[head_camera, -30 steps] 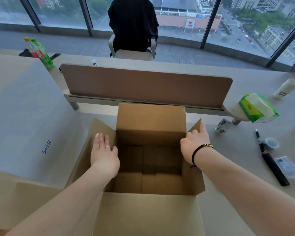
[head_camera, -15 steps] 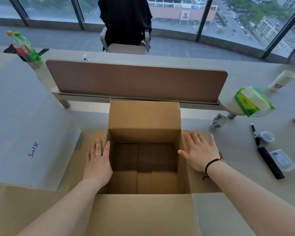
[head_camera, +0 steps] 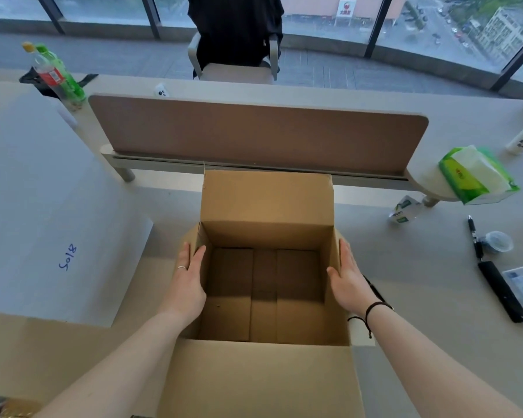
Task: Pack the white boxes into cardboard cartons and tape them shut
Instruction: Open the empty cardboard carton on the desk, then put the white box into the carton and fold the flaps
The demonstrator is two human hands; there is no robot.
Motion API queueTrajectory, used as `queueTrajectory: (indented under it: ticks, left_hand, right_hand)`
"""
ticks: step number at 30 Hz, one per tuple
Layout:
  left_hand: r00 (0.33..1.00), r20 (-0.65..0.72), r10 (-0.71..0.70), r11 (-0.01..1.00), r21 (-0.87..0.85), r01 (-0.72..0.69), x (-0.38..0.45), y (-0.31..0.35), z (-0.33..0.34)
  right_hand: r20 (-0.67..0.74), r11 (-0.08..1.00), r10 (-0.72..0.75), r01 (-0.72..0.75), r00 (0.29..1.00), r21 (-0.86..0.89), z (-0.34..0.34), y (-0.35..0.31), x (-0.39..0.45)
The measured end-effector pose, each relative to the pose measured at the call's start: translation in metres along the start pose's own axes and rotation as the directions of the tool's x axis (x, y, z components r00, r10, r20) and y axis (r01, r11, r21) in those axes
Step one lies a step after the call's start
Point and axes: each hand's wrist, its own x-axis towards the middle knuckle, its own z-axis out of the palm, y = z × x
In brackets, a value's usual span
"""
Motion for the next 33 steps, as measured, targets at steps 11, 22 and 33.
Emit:
queueTrajectory:
  ticks: [11,22,33]
  left_hand:
    - [0.997,-0.015,0.07,0.957,0.284,-0.063,-0.009,0.017,-0.021]
    - [0.945,-0.256,0.206,0.978,0.079,-0.192,-0.039,0.064,-0.101]
    - [0.768,-0.589,0.249,0.963,0.068,-0.26,-0.075,0.024,-0.284]
  right_hand:
    - [-0.12,0.915,-0.188,0.129,0.975,-0.381,0.005,-0.035,-0.009]
    - [0.018,0.823,-0.534,0.524,0.845,-0.221,0.034,-0.186,-0.04]
    - [0.037,0.701,-0.712,0.707,0.701,0.096,0.068,-0.371,-0.084]
